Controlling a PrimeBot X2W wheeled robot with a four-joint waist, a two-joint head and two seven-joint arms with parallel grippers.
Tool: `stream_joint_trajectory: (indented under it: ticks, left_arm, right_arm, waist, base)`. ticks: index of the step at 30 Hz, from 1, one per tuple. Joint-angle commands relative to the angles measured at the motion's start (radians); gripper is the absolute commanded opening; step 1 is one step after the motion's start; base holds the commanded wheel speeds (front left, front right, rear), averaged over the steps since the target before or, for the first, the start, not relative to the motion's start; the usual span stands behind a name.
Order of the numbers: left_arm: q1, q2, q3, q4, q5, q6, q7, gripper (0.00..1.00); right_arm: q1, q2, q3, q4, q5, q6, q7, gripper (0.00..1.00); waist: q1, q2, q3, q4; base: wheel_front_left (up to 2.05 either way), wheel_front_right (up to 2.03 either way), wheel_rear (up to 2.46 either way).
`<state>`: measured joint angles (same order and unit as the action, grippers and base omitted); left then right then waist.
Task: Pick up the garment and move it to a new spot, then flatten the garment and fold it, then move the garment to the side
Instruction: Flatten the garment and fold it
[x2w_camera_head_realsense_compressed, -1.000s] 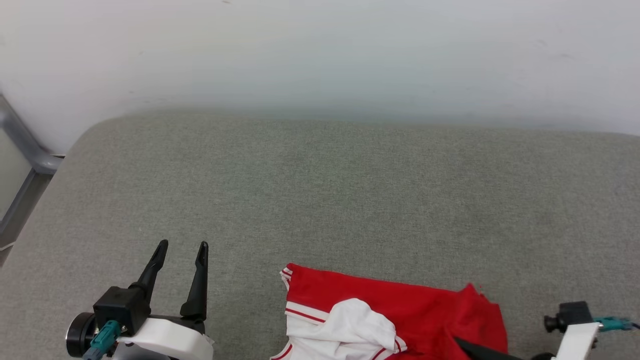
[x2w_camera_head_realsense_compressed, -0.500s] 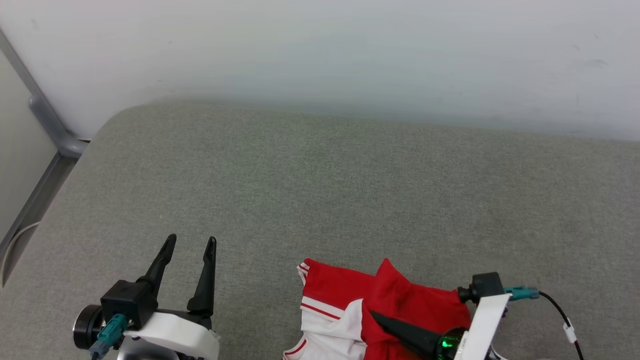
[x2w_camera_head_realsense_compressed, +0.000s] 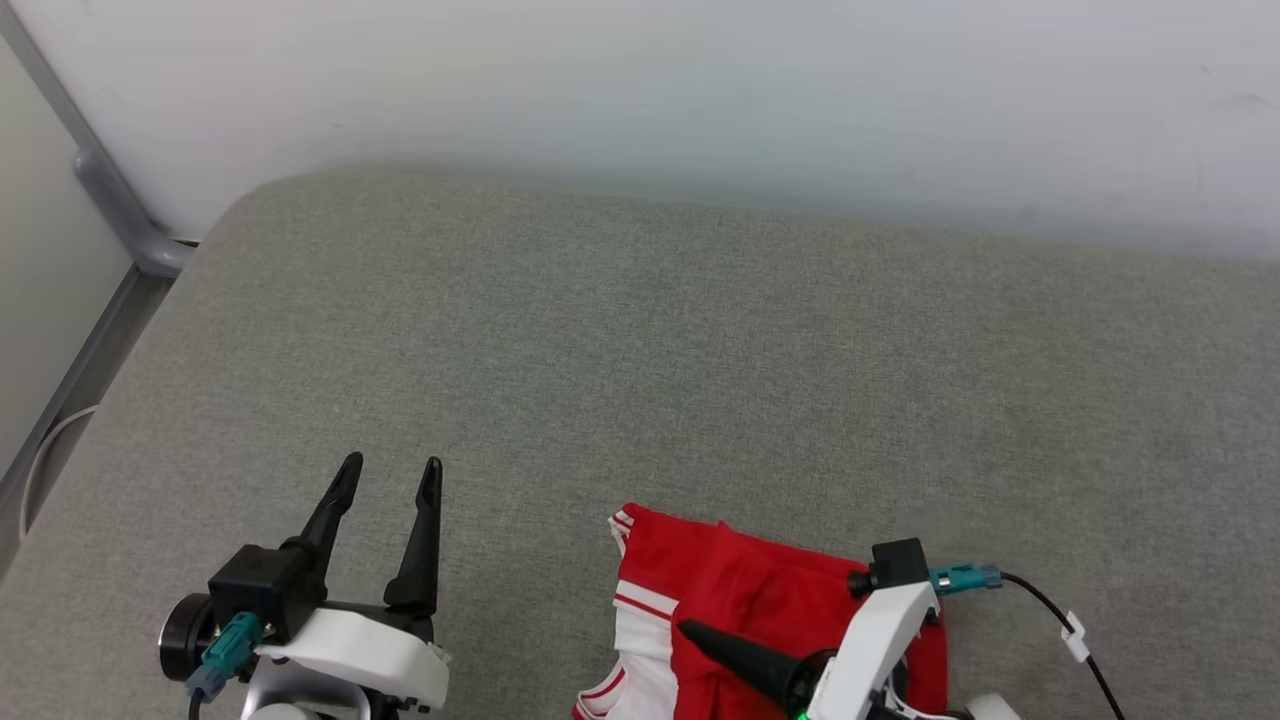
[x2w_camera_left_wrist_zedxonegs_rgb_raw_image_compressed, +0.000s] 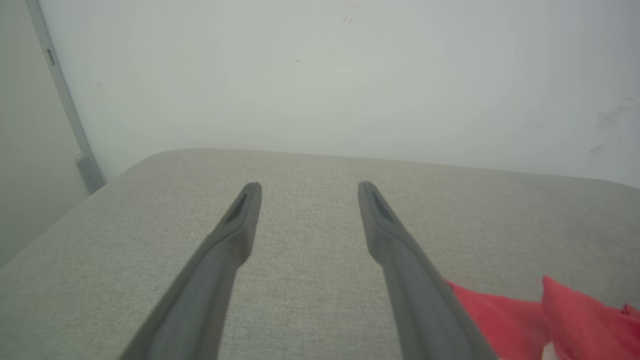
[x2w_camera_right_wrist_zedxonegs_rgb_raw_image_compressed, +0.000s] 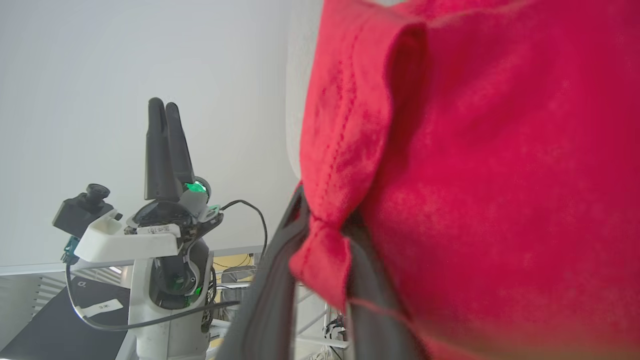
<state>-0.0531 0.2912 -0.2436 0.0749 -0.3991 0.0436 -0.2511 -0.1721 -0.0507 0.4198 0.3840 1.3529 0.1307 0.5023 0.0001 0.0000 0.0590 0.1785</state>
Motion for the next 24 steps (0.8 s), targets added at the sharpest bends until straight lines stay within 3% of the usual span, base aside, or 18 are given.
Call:
stream_joint_trajectory:
  ticks: [1,2,8,13,18,24]
  left_arm:
    - [-0.018,-0.005,0.003,0.003,0.0,-0.006,-0.007,1.0]
    - [-0.018,-0.005,0.002,0.004,0.0,-0.007,-0.008,1.0]
    - [-0.017,-0.008,0.007,0.012,-0.004,-0.007,-0.009,1.0]
    - [-0.015,-0.005,0.01,0.014,-0.001,-0.009,-0.011,1.0]
    - [-0.015,-0.008,0.01,0.013,0.006,-0.003,-0.013,1.0]
    - [0.002,-0.005,0.015,0.015,0.008,0.0,-0.013,1.0]
  right_arm:
    - [-0.019,0.001,0.01,0.005,0.006,0.0,-0.009,0.64]
    - [-0.023,0.001,0.021,0.013,0.01,0.0,-0.02,1.0]
    - [-0.053,0.0,0.068,0.016,0.021,0.0,-0.077,1.0]
    - [-0.069,-0.019,0.088,-0.054,-0.012,0.0,-0.15,1.0]
    - [-0.074,-0.072,0.094,-0.097,-0.136,0.0,-0.3,1.0]
    - [-0.071,-0.134,0.049,-0.045,-0.363,0.0,-0.448,1.0]
  waist:
    - [-0.0001,0.0,0.002,0.0]
    - [-0.0001,0.0,0.003,0.001]
    - [-0.0001,0.0,0.006,-0.007]
    - [-0.0001,0.0,0.004,-0.016]
    - [-0.0001,0.0,0.001,-0.026]
    - [-0.0001,0.0,-0.007,-0.052]
  base:
    - [0.0,0.0,0.0]
    - [0.0,0.0,0.0]
    - [0.0,0.0,0.0]
    - [0.0,0.0,0.0]
    - [0.0,0.0,0.0]
    - [0.0,0.0,0.0]
